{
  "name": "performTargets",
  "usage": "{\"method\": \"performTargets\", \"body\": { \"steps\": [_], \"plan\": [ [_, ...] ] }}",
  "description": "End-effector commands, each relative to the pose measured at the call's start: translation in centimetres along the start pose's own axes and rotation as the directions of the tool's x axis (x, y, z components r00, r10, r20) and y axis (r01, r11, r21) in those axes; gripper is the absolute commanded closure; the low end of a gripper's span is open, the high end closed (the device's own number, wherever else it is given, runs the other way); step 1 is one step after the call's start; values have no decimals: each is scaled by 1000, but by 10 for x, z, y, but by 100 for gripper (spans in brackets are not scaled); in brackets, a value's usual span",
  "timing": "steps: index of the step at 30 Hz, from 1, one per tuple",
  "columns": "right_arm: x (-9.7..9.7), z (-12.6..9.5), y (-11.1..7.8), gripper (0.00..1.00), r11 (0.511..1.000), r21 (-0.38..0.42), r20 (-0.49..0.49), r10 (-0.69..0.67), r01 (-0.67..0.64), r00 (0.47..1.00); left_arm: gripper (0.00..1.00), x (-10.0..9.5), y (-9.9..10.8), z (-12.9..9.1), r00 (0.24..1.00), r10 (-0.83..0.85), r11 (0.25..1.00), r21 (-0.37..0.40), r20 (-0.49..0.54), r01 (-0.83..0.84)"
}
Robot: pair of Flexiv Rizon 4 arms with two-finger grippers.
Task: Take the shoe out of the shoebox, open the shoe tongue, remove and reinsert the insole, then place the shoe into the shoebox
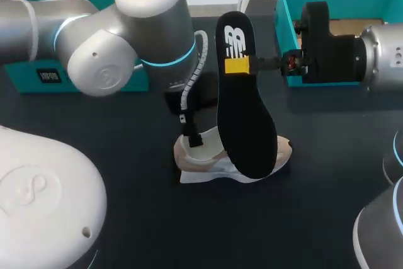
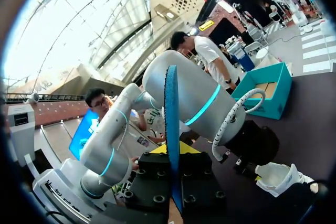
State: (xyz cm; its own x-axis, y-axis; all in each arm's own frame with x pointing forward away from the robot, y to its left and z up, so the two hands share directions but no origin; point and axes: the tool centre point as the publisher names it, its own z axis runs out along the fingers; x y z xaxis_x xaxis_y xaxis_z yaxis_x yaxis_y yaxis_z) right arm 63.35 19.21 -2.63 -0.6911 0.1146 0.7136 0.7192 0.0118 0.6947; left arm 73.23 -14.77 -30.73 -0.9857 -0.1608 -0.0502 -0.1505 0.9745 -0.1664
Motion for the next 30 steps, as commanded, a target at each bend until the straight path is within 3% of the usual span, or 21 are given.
{"method": "performTargets", "body": {
  "steps": [1, 4, 7, 10, 14, 25, 27, 29, 30],
  "plan": [
    [0, 4, 0, 100, 1000, 1, 3, 2, -2, 1000, 0, -11, -23, 17, 1000, -9, 1000, -24, 10, 10],
    [0, 4, 0, 100, 1000, 1, 3, 2, -2, 1000, 0, -16, -34, 30, 1000, -9, 1000, -27, 12, 9],
    [0, 4, 0, 100, 1000, 1, 3, 2, -2, 1000, 18, -17, -43, 45, 1000, -1, 1000, -21, 3, 2],
    [0, 4, 0, 100, 1000, 1, 3, 2, -2, 1000, 48, -18, -47, 58, 1000, -2, 1000, -14, -7, 2],
    [0, 4, 0, 100, 1000, 1, 3, 2, -2, 1000, 58, -18, -51, 71, 1000, -11, 1000, -18, -16, 11],
    [0, 4, 0, 100, 1000, 1, 3, 2, -2, 1000, 69, -11, -51, 100, 998, -24, 999, -30, -64, 22],
    [0, 4, 0, 100, 1000, 1, 3, 2, -2, 1000, 78, -9, -51, 104, 997, -29, 999, -32, -75, 27],
    [0, 4, 0, 100, 1000, 1, 3, 2, -2, 1000, 100, -8, -51, 105, 996, -32, 999, -36, -87, 29],
    [0, 4, 0, 100, 1000, 1, 3, 2, -2, 1000, 100, -6, -50, 105, 995, -18, 999, -38, -99, 14]
  ]
}}
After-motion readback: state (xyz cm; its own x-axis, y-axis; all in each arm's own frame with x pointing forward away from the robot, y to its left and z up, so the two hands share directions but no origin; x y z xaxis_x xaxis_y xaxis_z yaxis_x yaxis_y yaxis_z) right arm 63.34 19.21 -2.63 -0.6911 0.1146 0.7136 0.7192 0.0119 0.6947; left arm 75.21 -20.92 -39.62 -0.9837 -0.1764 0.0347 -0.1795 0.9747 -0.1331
